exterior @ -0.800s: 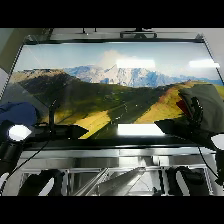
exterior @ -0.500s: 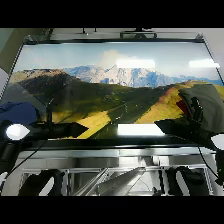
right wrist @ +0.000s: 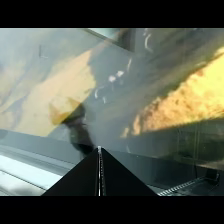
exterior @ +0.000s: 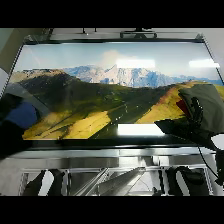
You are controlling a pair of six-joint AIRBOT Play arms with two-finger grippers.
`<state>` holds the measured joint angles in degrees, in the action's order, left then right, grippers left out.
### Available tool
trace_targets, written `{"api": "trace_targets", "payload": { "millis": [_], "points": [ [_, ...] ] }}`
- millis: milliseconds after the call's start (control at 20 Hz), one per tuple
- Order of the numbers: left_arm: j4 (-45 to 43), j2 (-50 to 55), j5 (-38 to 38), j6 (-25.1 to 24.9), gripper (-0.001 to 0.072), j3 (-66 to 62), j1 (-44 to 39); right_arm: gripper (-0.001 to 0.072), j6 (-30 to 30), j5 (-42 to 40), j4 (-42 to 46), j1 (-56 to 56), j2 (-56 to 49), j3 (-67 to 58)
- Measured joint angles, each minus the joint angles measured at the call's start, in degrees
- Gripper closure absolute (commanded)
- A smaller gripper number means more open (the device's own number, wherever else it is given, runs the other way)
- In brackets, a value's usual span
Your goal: Fold the shirts.
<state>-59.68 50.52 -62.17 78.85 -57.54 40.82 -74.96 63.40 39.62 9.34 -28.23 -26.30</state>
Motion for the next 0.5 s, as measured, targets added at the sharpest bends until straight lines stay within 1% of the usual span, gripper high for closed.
{"api": "trace_targets", "payload": {
  "millis": [100, 200, 350, 500],
  "points": [
    [-0.7, 7.3, 1.8, -0.6, -0.0013, -4.9, 7.0, 0.0698, 0.0, 0.0, 0.0, 0.0, 0.0, 0.0],
    [-1.2, 15.3, 2.9, -2.0, -0.0013, -9.7, 11.5, 0.0698, 0.0, 0.0, 0.0, 0.0, 0.0, 0.0],
    [-1.7, 27.8, 3.5, -3.4, -0.0013, -16.3, 15.5, 0.0698, 0.0, 0.0, 0.0, 0.0, 0.0, 0.0],
    [-2.1, 38.1, 2.3, -4.9, -0.0013, -21.3, 17.0, 0.0698, 0.0, 0.0, 0.0, 0.0, 0.0, 0.0]
  ]
}}
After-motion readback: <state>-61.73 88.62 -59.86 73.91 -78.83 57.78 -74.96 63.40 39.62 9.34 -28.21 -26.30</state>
